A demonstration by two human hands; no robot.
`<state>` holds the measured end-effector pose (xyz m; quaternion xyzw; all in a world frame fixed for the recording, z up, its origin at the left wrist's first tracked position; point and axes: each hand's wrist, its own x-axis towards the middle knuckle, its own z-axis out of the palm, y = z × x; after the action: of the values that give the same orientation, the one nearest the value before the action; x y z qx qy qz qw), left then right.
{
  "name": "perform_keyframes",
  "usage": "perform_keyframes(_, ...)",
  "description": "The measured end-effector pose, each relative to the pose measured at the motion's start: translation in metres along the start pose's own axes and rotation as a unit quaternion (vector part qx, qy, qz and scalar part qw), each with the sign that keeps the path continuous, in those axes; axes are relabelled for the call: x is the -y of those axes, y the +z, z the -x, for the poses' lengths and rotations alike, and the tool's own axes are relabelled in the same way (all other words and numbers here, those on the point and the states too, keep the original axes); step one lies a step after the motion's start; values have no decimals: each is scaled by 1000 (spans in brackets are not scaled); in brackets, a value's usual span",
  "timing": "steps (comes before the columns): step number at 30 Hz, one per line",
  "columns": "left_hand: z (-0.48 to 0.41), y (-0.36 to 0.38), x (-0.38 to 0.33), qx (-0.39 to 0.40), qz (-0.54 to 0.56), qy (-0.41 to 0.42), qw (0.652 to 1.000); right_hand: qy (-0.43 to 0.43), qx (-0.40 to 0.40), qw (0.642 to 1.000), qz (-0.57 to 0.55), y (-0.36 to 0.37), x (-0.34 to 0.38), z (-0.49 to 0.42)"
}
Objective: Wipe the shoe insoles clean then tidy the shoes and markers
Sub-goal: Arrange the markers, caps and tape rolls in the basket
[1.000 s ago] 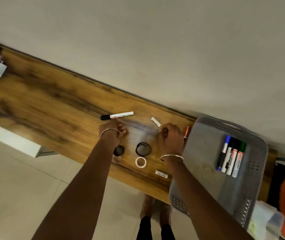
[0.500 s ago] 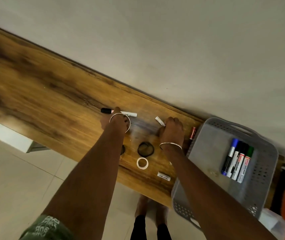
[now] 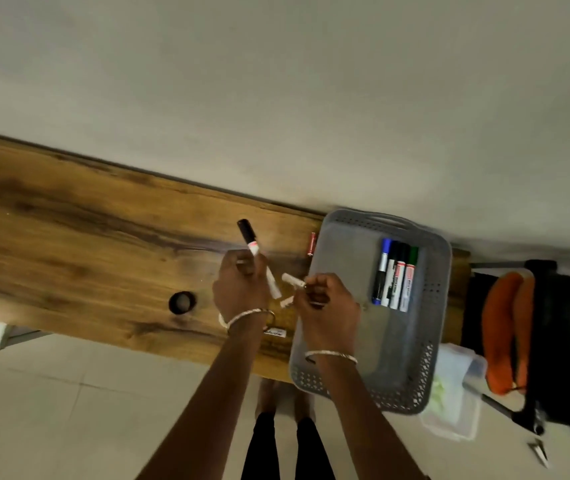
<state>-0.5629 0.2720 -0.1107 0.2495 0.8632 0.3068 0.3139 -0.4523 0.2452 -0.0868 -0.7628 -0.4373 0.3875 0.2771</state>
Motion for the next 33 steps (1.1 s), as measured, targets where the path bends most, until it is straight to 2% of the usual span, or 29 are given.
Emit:
perform_keyframes(4,45,39,-19,94,-49,136,985,55,-79,995,10,-57,-33,0)
perform_keyframes(7,65,68,-29,168,-86,199,962,88,-100,991,19,-92,-59,-4)
perform_keyframes(12,68,118,-29,239,-156,191,939,129,-100,986,28,-124,-85,-5)
perform_keyframes(17,59,152,-28,247,-178,151,940,161,-79,984,20,-132,-111,-1)
perform_keyframes(25,64,184,-32,246,-196,139,939,157,-58,985,39,-136,-133,2)
perform_keyframes(30,65,193,-18,244,-144,108,953,138,-44,982,126,-140,-141,-10)
perform_keyframes(33,65,191,-14,232,-153,130,952,114,-5,972,206,-137,-139,-24)
